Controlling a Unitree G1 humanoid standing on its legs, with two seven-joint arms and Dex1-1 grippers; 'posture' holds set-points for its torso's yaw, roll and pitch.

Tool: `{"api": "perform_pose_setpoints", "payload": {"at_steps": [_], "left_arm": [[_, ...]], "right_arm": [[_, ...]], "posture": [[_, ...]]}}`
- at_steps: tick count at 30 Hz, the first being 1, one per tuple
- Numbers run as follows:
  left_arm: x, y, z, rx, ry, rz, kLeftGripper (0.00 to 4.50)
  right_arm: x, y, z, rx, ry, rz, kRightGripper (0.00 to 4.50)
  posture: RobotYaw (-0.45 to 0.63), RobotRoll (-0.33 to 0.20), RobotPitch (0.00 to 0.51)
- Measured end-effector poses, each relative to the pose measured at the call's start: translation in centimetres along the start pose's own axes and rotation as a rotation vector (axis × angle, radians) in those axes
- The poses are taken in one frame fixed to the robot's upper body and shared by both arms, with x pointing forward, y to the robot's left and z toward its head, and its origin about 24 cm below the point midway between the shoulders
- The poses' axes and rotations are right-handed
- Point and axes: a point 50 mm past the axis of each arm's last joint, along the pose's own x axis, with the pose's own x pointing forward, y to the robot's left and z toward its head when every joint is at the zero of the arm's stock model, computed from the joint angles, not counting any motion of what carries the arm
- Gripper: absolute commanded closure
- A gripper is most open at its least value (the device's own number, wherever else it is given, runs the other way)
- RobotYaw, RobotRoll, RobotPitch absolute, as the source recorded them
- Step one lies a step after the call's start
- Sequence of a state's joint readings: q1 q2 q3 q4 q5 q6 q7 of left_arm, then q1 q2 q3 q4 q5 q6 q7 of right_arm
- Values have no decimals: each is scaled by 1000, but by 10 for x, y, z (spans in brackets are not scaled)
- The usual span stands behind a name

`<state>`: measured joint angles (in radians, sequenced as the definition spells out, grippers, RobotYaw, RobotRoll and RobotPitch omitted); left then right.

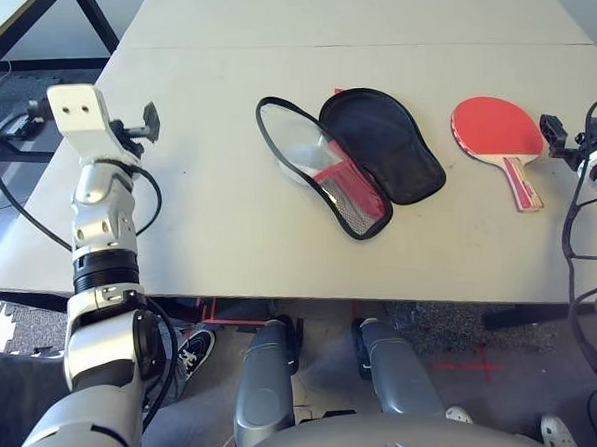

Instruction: Store the ping-pong paddle in its case and zip it.

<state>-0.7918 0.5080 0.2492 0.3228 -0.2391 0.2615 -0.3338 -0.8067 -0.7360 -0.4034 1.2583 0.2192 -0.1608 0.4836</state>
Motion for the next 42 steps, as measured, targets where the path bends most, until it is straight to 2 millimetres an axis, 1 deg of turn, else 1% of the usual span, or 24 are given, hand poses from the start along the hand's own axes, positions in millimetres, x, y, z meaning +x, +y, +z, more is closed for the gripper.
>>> {"api": "perform_pose_setpoints", "payload": {"at_steps": [2,3,7,10,13,16,18,21,23,25,28,32,36,42], "left_arm": [[4,-20,23,3,-37,-137,0],[3,-29,28,5,-38,-201,0],[-4,-73,38,-3,-2,-482,0],[-14,-98,41,-1,24,-648,0],[-24,-113,30,-8,114,-766,0],[-32,-122,17,-23,187,-853,0],[-34,-128,17,-23,197,-898,0],[-35,-132,15,-28,203,-919,0],[-35,-134,14,-30,206,-928,0],[-35,-135,13,-29,211,-935,0],[-36,-138,11,-21,223,-946,0],[-37,-142,10,-22,230,-964,0],[-37,-144,9,-26,231,-969,0],[-37,-147,7,-37,229,-975,0]], "right_arm": [[0,0,-1,6,11,0,55],[0,0,-2,9,16,1,55],[0,2,-3,18,29,27,55],[2,5,-1,32,42,66,55],[5,10,4,34,48,105,55],[9,18,15,-25,66,162,55],[12,22,23,-71,82,184,55],[13,26,39,-155,157,175,55],[11,28,51,-157,199,175,55],[5,31,57,-134,313,178,55],[-3,38,61,-85,448,167,55],[-11,46,62,-40,601,129,55],[-19,53,54,-41,739,91,55],[-18,63,41,-68,807,70,55]], "posture": [[30,0,185],[25,0,183],[8,0,180],[-3,0,179],[-23,0,180],[-23,0,180],[-37,0,181],[-37,0,181],[-56,0,181],[-63,0,181],[-68,0,184],[-69,0,188],[-66,0,192],[-54,0,190]]}}
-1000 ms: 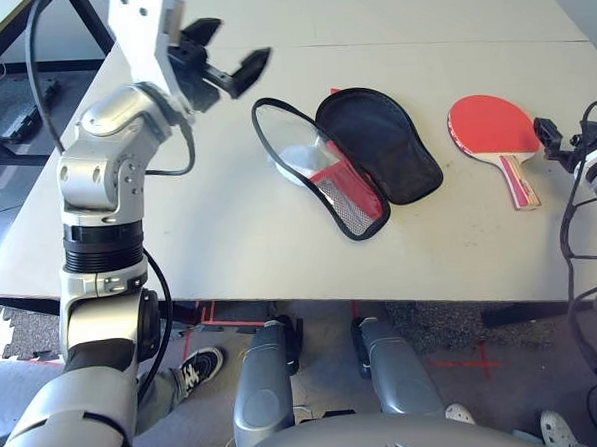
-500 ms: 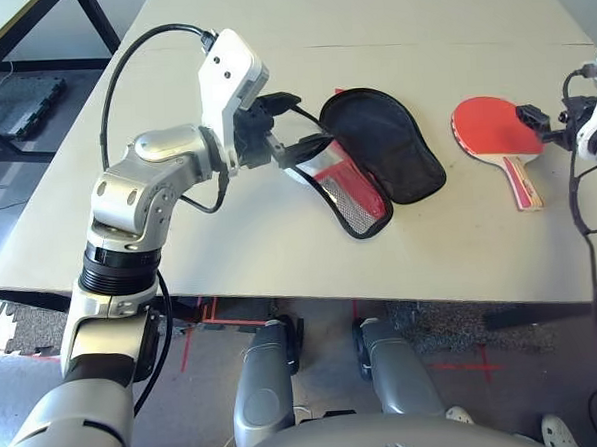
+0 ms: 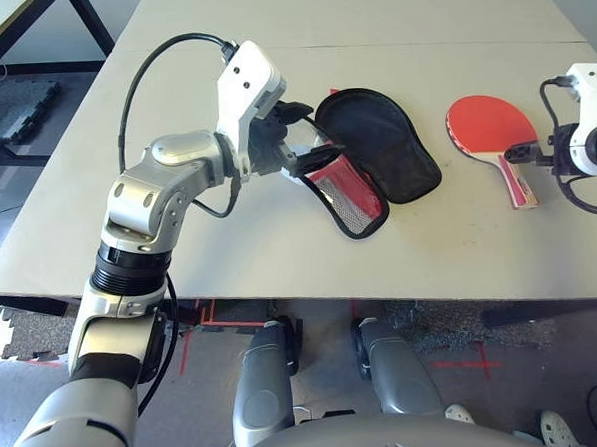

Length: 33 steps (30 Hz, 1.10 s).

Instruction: Store the ping-pong paddle in its case and zip it.

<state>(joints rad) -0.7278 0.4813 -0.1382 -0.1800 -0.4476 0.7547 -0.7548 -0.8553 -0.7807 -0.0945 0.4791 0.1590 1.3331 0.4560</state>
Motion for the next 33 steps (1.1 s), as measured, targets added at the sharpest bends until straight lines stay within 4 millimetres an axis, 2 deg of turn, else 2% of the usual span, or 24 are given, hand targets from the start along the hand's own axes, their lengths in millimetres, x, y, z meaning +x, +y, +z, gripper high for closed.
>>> {"api": "perform_pose_setpoints", "payload": {"at_steps": [4,6,8,14,15,20,25,29,33], "left_arm": [[1,0,0,-1,-2,1,0],[2,0,0,0,-3,5,0],[2,0,0,0,-2,9,0],[2,0,-3,-5,3,19,0],[1,0,-4,-6,5,22,0],[1,0,-5,-7,7,25,0],[2,-1,-7,-11,14,19,0],[2,-2,-8,-10,23,12,0],[0,-2,-11,-12,32,14,0]], "right_arm": [[11,6,-5,2,23,-4,55],[16,11,-8,2,35,3,419],[19,12,-11,3,46,2,979],[21,11,-12,-8,36,-2,3202],[21,11,-11,-13,27,-1,3461],[20,10,-8,-37,-21,-18,3463],[9,23,10,-105,-158,-12,3463],[3,43,19,-152,-232,35,3463],[2,73,25,-203,-270,110,3463]], "posture": [[-48,0,190],[-44,0,190],[-44,0,190],[-38,0,189],[-39,0,188],[-42,0,186],[-37,0,183],[-28,0,178],[-17,0,178]]}}
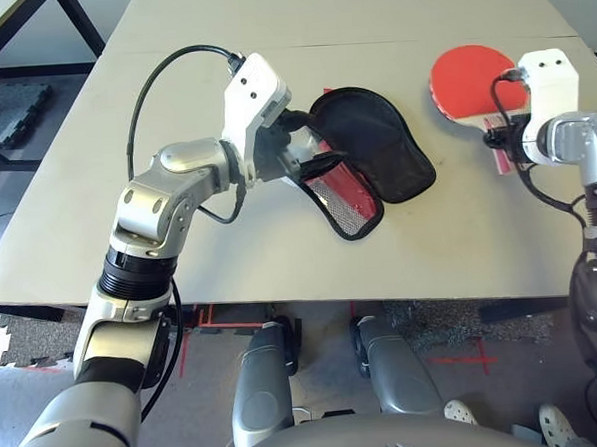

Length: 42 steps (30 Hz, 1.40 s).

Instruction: Store the ping-pong paddle in its case and zip it.

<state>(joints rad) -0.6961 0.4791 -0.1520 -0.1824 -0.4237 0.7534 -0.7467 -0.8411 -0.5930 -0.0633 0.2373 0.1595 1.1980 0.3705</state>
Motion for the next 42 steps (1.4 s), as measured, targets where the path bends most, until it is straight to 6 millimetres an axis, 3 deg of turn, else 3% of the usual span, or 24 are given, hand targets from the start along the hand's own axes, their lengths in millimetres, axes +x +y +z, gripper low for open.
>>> {"api": "perform_pose_setpoints", "payload": {"at_steps": [7,11,24,42], "left_arm": [[-1,0,-1,5,12,0,0],[-1,-2,-2,4,14,1,0],[-3,-5,-7,-9,28,22,0],[-3,-6,-6,-5,24,25,0]], "right_arm": [[10,67,2,-84,24,200,3463],[15,87,-2,-127,50,252,3463],[32,86,-3,-175,95,232,3463],[33,84,-3,-107,146,212,3463]], "posture": [[12,0,187],[27,0,191],[42,0,196],[45,0,180]]}}
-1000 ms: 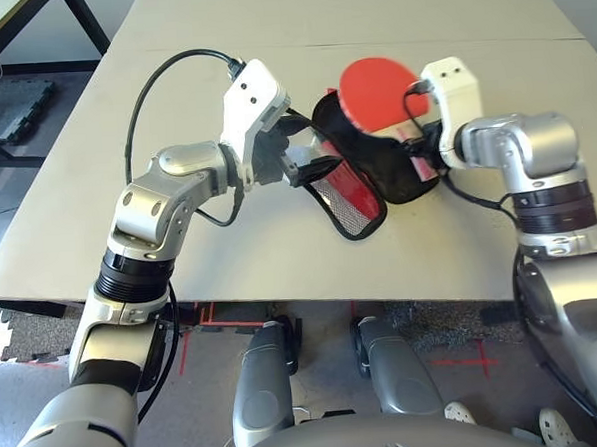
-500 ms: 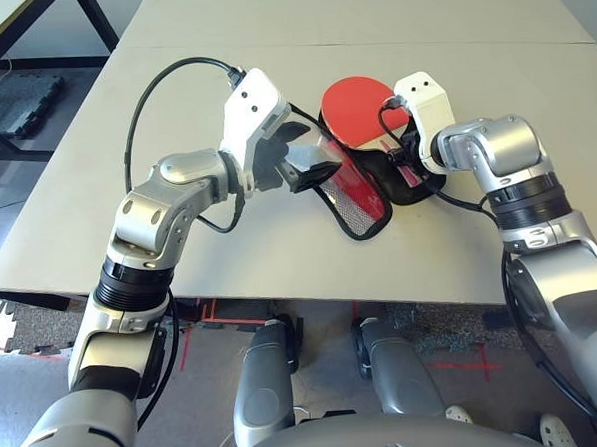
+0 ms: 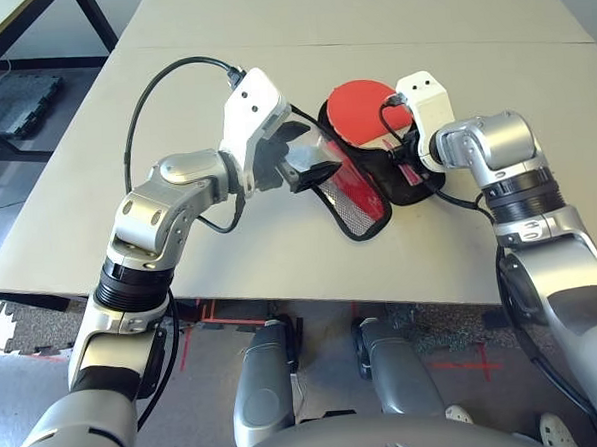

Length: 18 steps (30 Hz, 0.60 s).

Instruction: Store the ping-pong paddle in its case and zip it.

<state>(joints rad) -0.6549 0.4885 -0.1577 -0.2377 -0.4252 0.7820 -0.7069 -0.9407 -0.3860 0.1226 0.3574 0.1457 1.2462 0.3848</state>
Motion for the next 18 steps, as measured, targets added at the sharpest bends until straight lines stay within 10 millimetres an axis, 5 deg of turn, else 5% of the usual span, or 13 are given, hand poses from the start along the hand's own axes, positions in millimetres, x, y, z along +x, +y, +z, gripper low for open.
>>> {"api": "perform_pose_setpoints", "payload": {"at_steps": [7,8,15,18], "left_arm": [[1,-1,0,-1,-4,-3,0],[1,-1,0,-1,-5,-3,0],[1,-1,-1,-3,-6,-3,0],[0,-1,-3,-6,-3,-1,0]], "right_arm": [[-3,0,-2,18,19,30,3430],[-3,0,-2,20,23,33,2704],[-7,-6,-5,43,49,57,261],[-16,-15,-7,43,38,75,17]], "posture": [[48,0,170],[49,0,168],[57,0,160],[58,0,156]]}}
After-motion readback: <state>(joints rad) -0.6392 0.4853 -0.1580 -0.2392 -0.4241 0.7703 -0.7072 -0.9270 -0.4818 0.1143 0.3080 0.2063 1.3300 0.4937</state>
